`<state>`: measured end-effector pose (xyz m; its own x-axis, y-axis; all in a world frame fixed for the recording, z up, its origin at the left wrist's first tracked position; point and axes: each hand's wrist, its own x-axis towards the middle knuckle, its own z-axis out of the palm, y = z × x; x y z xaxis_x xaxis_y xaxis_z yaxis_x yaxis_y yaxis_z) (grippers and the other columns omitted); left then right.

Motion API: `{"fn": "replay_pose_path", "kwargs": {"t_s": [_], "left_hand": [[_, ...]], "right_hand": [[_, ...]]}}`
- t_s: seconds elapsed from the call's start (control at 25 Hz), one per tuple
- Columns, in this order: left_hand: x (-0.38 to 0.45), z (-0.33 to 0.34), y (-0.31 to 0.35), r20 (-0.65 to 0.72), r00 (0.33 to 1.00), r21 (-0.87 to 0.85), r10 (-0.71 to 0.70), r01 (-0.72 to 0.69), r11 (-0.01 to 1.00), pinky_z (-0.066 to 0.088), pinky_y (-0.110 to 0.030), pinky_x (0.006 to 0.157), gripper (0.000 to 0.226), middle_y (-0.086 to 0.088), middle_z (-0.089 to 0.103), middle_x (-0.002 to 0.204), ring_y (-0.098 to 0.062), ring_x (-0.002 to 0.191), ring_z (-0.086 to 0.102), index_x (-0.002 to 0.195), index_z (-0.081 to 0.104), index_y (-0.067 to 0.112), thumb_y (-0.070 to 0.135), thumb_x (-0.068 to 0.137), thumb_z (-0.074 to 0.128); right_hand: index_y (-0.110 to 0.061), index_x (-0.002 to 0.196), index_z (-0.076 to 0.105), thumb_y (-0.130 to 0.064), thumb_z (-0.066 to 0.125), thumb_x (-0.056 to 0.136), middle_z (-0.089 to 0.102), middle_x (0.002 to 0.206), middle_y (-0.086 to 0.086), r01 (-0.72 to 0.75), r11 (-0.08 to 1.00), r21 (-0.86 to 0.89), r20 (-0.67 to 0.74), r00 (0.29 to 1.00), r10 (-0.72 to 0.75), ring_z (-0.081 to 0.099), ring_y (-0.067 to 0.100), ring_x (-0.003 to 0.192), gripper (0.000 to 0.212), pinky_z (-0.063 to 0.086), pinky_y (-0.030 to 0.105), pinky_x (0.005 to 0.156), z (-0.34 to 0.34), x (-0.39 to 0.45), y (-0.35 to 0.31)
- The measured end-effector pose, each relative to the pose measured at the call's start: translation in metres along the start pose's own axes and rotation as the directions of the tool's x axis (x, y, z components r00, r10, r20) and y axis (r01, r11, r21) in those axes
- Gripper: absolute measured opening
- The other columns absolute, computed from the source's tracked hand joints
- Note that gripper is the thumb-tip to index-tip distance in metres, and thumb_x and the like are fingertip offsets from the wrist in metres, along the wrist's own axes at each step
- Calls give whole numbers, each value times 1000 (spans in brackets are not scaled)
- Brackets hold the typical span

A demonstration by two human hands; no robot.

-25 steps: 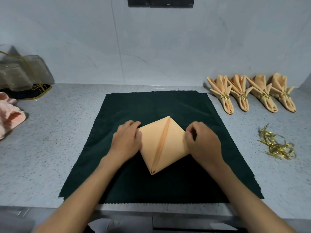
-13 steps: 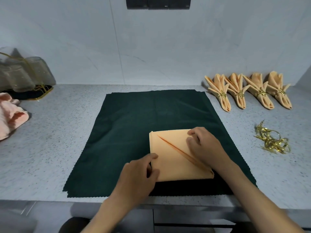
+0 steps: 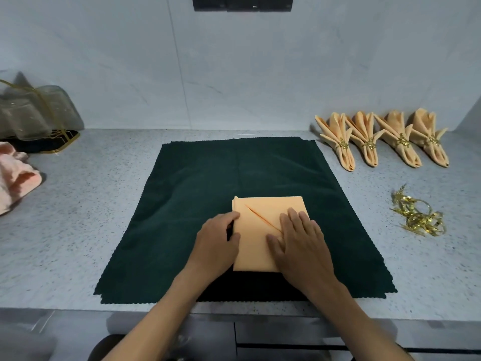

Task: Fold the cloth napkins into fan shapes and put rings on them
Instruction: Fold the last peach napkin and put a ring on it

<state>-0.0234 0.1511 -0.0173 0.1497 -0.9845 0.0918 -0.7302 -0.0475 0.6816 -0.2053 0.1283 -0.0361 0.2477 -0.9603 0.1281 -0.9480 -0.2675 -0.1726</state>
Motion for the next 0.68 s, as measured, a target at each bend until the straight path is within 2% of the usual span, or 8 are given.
{"fn": "replay_pose_path", "kwargs": {"t_s": [0.12, 0.16, 0.2, 0.28, 0.32, 0.4, 0.56, 0.68], "left_hand": [[7, 3, 4, -15, 1000, -59, 17, -18, 998, 37, -36, 111, 57, 3, 52, 140, -20, 129, 46, 141, 50, 22, 1, 89, 53], [8, 5, 5, -61, 994, 15, 87, -87, 996, 33, -33, 113, 61, -1, 46, 147, -23, 134, 42, 141, 49, 20, -5, 85, 50], [8, 8, 7, -69, 972, 168, 224, -210, 963, 29, -33, 113, 66, -6, 37, 154, -27, 139, 36, 142, 48, 17, -9, 82, 48], [11, 18, 13, 100, 883, 418, 459, -456, 786, 19, -40, 119, 66, -9, 16, 163, -28, 149, 16, 149, 36, 12, -4, 86, 44], [14, 23, 18, 217, 871, 427, 441, -490, 760, 9, -41, 122, 60, -7, 5, 165, -23, 151, 5, 154, 24, 12, 5, 95, 37], [23, 31, 18, 358, 894, 453, 269, -418, 787, -1, -39, 123, 55, -2, -6, 165, -16, 151, -7, 157, 6, 14, 28, 106, 22], [30, 37, 11, 343, 933, 499, 105, -276, 821, -5, -44, 122, 62, 2, -13, 164, -14, 150, -15, 157, -3, 18, 46, 104, 14], [28, 41, 9, 307, 951, 529, 46, -210, 822, -10, -48, 120, 66, 0, -17, 163, -19, 149, -20, 157, -7, 21, 53, 102, 11]], "right_hand": [[-14, 147, 37, -59, 1, 87, 29, 159, 8, -41, 999, -1, -29, 999, 41, 21, 28, 148, 84, 14, 42, 120, 3, 2, -3], [-14, 147, 39, -58, 3, 88, 31, 158, 8, -43, 999, -13, -31, 999, 43, 23, 29, 148, 82, 15, 42, 120, 4, 2, -3], [-14, 146, 41, -58, 4, 91, 34, 157, 9, -45, 999, -20, -30, 999, 44, 26, 29, 147, 80, 16, 43, 120, 6, 1, -3], [-13, 143, 46, -54, 5, 95, 41, 153, 11, -39, 999, -31, -26, 999, 38, 32, 31, 144, 76, 21, 44, 119, 10, 1, -1], [-12, 141, 50, -52, 5, 98, 45, 151, 12, -36, 999, -34, -21, 999, 35, 37, 31, 142, 74, 25, 44, 118, 12, 0, -1], [-11, 136, 56, -48, 2, 102, 51, 145, 14, -35, 999, -41, -11, 999, 35, 46, 32, 136, 74, 32, 45, 114, 13, 0, -1], [-9, 138, 54, -47, -2, 102, 50, 145, 16, -49, 997, -51, -22, 999, 48, 46, 32, 136, 76, 33, 44, 113, 15, 0, 0], [-8, 142, 48, -46, 9, 102, 44, 150, 17, -36, 998, -47, -31, 999, 34, 39, 32, 141, 69, 30, 44, 116, 18, 0, 2]]}}
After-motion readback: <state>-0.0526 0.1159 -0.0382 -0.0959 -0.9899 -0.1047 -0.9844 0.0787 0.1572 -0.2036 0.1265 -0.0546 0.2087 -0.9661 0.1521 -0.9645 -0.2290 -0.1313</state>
